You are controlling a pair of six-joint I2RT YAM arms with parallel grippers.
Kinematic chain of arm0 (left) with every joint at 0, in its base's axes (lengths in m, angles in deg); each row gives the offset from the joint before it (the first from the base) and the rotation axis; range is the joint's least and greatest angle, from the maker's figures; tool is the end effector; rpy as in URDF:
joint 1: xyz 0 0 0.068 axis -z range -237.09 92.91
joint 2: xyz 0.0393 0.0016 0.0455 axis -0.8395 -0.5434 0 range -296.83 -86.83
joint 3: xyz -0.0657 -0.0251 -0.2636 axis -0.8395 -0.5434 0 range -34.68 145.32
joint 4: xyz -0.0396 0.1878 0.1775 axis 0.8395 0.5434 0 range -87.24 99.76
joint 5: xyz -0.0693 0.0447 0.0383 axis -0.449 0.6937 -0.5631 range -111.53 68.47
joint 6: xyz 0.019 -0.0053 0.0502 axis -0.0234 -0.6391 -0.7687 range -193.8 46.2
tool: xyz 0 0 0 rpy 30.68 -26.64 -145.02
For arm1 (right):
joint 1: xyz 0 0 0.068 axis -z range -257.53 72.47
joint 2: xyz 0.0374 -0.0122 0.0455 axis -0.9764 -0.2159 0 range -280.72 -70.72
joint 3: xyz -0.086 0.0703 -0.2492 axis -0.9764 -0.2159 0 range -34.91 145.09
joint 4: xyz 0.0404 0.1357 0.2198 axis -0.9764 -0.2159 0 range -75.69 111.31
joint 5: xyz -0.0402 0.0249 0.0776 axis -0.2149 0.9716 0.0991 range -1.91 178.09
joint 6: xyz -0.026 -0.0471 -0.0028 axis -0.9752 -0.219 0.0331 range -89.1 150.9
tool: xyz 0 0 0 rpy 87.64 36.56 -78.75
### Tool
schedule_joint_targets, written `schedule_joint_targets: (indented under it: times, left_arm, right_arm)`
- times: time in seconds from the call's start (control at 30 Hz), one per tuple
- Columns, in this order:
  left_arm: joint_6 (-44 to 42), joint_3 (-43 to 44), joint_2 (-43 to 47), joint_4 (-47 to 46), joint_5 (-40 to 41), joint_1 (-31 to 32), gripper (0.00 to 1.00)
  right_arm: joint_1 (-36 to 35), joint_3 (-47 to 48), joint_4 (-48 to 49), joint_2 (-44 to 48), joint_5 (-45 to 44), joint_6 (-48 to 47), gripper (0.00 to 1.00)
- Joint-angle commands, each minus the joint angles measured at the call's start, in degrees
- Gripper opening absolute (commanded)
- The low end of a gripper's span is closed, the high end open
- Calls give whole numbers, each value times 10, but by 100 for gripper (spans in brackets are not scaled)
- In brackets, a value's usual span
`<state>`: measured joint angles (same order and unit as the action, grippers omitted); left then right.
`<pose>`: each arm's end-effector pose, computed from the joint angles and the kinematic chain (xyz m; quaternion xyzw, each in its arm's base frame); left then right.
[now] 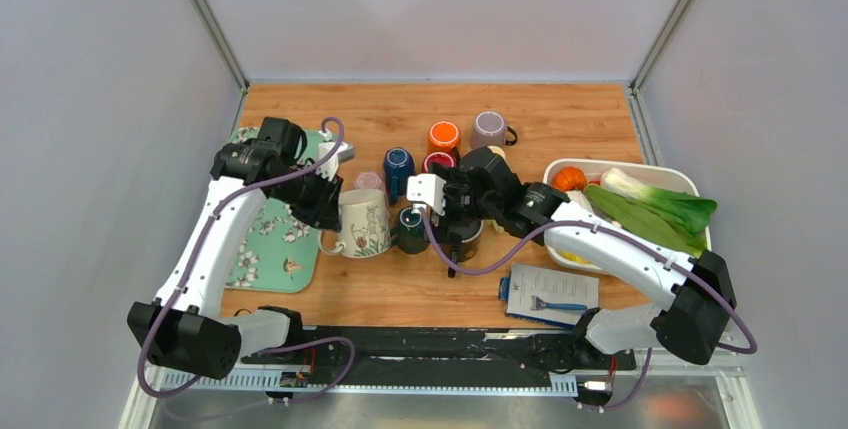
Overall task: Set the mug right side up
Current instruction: Pick up the cup at the center of the board.
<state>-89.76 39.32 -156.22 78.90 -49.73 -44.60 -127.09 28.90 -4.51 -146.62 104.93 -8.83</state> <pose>0.1916 -0.0597 0.3402 0.2732 0.9183 -0.2356 0.1629 0.1823 0.2297 0.3106 -0.6702 0.5873 0.1683 0.4215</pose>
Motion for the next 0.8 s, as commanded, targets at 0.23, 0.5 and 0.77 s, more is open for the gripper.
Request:
schedule_joint_targets:
  times: [0.23, 0.5, 0.77]
  left_arm:
    - [172, -3, -10, -91, -300, -106, 0]
    - [531, -170, -12, -327, -538, -179, 0]
    - [607, -249, 13, -365, -586, -186, 0]
  right_arm:
    - [-62, 6, 131, 6, -70, 16, 100]
    - [-103, -15, 289, -12, -129, 6, 99]
    - [-117, -39, 334, -27, -141, -48, 92]
